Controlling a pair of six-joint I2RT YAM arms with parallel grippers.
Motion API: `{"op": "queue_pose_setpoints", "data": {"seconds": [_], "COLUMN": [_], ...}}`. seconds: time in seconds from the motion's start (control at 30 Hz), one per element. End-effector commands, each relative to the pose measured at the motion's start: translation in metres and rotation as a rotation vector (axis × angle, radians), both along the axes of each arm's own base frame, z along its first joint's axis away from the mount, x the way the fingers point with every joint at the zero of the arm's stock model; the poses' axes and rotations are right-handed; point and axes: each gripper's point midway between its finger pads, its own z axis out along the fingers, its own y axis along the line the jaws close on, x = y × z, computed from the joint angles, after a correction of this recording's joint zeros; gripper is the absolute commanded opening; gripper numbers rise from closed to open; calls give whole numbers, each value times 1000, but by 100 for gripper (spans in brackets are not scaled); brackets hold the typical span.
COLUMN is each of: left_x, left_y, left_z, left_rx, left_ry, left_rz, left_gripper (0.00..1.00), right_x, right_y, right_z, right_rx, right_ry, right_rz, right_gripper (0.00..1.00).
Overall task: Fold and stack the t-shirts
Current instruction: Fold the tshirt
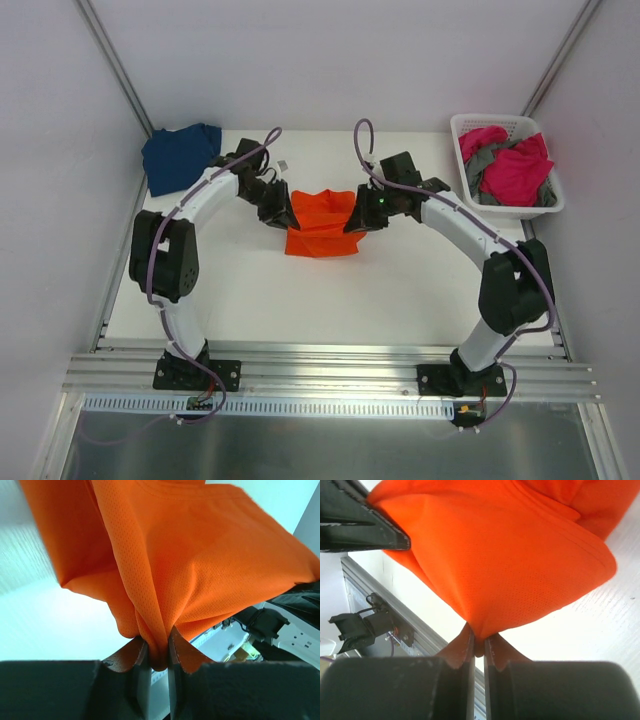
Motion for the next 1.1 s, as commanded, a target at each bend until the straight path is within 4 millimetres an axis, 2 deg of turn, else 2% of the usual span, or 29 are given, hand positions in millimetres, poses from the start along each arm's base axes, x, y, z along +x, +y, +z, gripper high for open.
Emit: {"op": "queue_pose_setpoints", "data": {"seconds": [0.0,0.2,0.23,0.33,0.43,0.5,0.6,0.63,0.67,0.8,0.9,1.07], "left_x": [12,-9,-15,-39,-65,-81,-95,-99,-106,-117,-118,-124], "left_y": [12,16,17,23,25,24,22,22,23,21,22,20], "left_z": [3,22,30,30,20,11,-4,-11,-19,-35,-42,-55], "left_rx": [41,23,18,28,29,15,3,2,6,4,16,40], "left_ry": [-27,-37,-55,-26,32,91,170,202,237,324,357,419], "left_rz": [24,33,32,25,20,14,17,20,26,41,45,55], "left_gripper": [11,9,10,12,13,13,12,11,10,6,3,2], "right_x": [16,9,5,-6,-29,-49,-87,-93,-105,-134,-139,-134], "right_y": [2,3,4,4,6,3,10,13,11,13,14,20], "right_z": [17,18,21,25,25,13,-11,-17,-31,-55,-65,-81], "right_rx": [27,49,59,56,57,40,36,38,22,-19,-40,-55], "right_ry": [-45,-18,-12,7,45,86,185,196,243,331,358,382], "right_rz": [-4,-6,-4,14,50,70,115,122,120,152,157,150], "right_gripper": [2,2,2,2,2,3,3,3,3,4,4,4]}}
